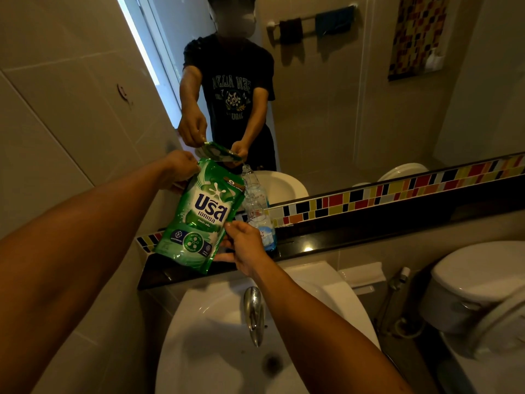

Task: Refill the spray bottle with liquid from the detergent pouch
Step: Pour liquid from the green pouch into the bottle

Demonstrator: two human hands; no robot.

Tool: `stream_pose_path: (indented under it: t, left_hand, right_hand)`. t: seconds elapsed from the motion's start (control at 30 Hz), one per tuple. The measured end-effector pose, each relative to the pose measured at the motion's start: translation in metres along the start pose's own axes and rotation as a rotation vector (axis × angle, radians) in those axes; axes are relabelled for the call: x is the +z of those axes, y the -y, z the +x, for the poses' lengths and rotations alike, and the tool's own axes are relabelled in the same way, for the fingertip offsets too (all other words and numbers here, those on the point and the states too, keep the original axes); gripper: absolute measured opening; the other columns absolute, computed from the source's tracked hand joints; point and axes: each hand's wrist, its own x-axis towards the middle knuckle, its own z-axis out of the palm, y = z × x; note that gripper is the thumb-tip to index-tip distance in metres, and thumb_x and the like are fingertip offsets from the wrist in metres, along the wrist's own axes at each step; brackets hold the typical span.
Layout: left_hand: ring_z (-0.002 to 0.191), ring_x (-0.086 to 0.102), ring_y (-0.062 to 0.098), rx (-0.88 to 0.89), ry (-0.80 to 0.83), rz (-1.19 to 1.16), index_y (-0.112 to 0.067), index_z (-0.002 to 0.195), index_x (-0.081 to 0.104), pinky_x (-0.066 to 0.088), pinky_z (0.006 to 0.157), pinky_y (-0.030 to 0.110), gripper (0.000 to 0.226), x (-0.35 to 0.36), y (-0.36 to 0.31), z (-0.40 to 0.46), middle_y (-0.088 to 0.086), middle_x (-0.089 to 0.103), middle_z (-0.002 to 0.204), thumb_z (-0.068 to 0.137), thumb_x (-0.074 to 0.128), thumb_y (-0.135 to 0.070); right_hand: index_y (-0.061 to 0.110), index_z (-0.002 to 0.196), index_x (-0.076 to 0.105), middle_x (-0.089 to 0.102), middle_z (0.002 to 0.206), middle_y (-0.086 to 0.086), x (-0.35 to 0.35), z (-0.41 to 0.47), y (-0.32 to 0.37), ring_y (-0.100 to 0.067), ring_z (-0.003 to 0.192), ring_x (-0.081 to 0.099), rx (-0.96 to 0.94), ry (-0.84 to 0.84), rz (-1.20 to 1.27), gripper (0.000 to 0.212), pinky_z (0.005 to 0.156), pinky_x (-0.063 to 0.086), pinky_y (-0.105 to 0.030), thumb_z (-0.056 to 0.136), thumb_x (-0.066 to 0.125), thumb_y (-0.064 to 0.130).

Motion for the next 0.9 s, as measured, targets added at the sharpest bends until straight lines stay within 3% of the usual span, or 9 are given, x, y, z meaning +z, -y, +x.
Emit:
stream_pose_path:
  t: [0.37, 0.9]
  left_hand:
    - [0.081, 0.06, 0.027, 0.002, -0.001, 0.006, -0.01, 0.105, 0.052, 0.047, 0.058, 0.035, 0.01, 0.0003, -0.0011, 0.0005, 0.016, 0.06, 0.101, 0.103, 0.048, -0.019]
    - [0.082, 0.06, 0.027, 0.013, 0.0, 0.01, -0.011, 0.104, 0.051, 0.047, 0.06, 0.036, 0.009, 0.0004, -0.001, 0.0003, 0.017, 0.06, 0.105, 0.103, 0.047, -0.019]
  right_hand:
    - [0.013, 0.101, 0.064, 0.074, 0.108, -0.012, -0.0002, 0.0008, -0.0001, -0.028, 0.099, 0.073, 0.002, 0.0, 0.003, 0.014, 0.062, 0.066, -0.044, 0.106, 0.055, 0.022]
    - [0.013, 0.1, 0.064, 0.075, 0.105, -0.011, -0.0012, 0.0017, -0.0009, -0.026, 0.094, 0.074, 0.004, 0.008, -0.005, 0.015, 0.066, 0.066, -0.046, 0.106, 0.055, 0.023]
